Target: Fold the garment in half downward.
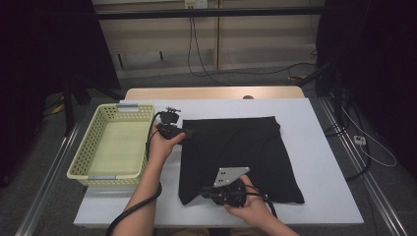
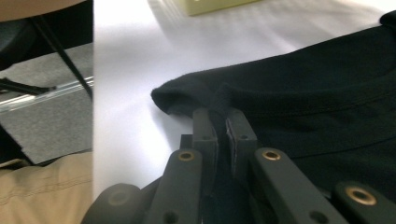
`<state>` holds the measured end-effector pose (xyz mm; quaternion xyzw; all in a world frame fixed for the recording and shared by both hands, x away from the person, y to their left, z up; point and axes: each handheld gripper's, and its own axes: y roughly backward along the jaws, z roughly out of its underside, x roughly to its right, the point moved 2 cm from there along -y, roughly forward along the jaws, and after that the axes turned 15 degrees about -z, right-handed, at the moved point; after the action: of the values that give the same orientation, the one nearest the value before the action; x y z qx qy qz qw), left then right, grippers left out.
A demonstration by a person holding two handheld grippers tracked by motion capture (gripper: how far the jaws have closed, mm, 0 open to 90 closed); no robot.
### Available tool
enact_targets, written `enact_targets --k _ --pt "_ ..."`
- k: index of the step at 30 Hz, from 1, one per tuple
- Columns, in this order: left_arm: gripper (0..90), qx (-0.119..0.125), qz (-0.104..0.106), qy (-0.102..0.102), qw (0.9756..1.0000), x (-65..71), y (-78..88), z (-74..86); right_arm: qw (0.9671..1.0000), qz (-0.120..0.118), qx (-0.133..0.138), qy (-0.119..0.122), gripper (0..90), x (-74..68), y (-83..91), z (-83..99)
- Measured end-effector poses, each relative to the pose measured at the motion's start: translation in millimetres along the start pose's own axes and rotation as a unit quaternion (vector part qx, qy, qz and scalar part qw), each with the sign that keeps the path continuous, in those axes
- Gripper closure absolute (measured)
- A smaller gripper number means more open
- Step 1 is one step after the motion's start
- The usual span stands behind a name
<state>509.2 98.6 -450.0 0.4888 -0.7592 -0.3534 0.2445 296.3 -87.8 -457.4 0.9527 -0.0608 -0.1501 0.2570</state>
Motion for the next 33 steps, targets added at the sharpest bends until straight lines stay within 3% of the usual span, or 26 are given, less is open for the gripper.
enact_targets --k 4,8,11,13,18,20,22,23,24,26,27,28,30,32,33 --pt "10.7 0.001 -0.004 -0.003 1.0 -1.7 -4.7 -1.8 0.9999 -0.007 -0.007 0.006 85.4 -4.1 0.9 1.1" --pt "14.8 -0.002 -0.017 -0.009 0.9998 -4.7 -12.4 -4.6 0.9995 -0.031 -0.003 0.008 85.4 -11.6 7.4 2.4" --pt "20.3 -0.002 -0.019 0.0 0.9998 -7.4 -18.4 -6.3 0.9992 -0.038 -0.001 0.01 85.4 -13.7 10.1 3.8" --pt "21.3 -0.001 -0.039 -0.011 0.9992 -8.7 -24.1 -7.5 0.9988 -0.047 -0.001 0.014 85.4 -14.7 10.8 4.3" --pt "24.6 -0.003 -0.039 -0.016 0.9991 -8.8 -29.5 -7.3 0.9983 -0.056 0.003 0.015 85.3 -14.5 12.4 4.1" --pt "27.4 -0.004 -0.049 -0.027 0.9984 -8.4 -29.0 -7.6 0.9983 -0.056 0.003 0.014 85.3 -14.4 12.8 4.5" --pt "35.8 -0.005 -0.052 -0.032 0.9981 -7.2 -28.0 -7.2 0.9983 -0.056 0.002 0.016 85.3 -14.4 12.5 4.6" --pt "35.8 -0.009 -0.044 -0.026 0.9987 -5.8 -25.9 -7.1 0.9983 -0.056 0.002 0.016 85.3 -14.4 12.5 4.6" --pt "54.2 -0.019 -0.022 -0.019 0.9994 -4.3 -23.2 -6.8 0.9984 -0.053 0.001 0.017 85.3 -14.1 11.8 4.4" --pt "57.1 -0.023 -0.023 -0.018 0.9993 -3.0 -22.8 -6.6 0.9985 -0.053 0.001 0.016 85.3 -14.1 11.6 4.2" --pt "67.0 -0.026 -0.031 -0.02 0.999 -1.6 -22.5 -6.9 0.9985 -0.053 0.001 0.017 85.3 -14.0 10.6 3.9" --pt "70.6 -0.03 -0.03 -0.016 0.999 -1.6 -22.5 -7.2 0.9984 -0.053 0.0 0.017 85.3 -14.1 10.3 3.8" --pt "83.0 -0.042 -0.019 -0.002 0.9989 -1.9 -22.2 -7.9 0.9985 -0.052 -0.001 0.016 85.3 -13.8 9.0 3.6" --pt "84.9 -0.047 -0.018 0.003 0.9988 -1.6 -21.5 -8.4 0.9986 -0.051 0.0 0.017 85.3 -12.6 7.6 3.3" --pt "85.5 -0.051 -0.028 0.007 0.9983 -1.9 -17.8 -11.0 0.9986 -0.051 0.001 0.015 85.3 -12.3 6.9 2.7"
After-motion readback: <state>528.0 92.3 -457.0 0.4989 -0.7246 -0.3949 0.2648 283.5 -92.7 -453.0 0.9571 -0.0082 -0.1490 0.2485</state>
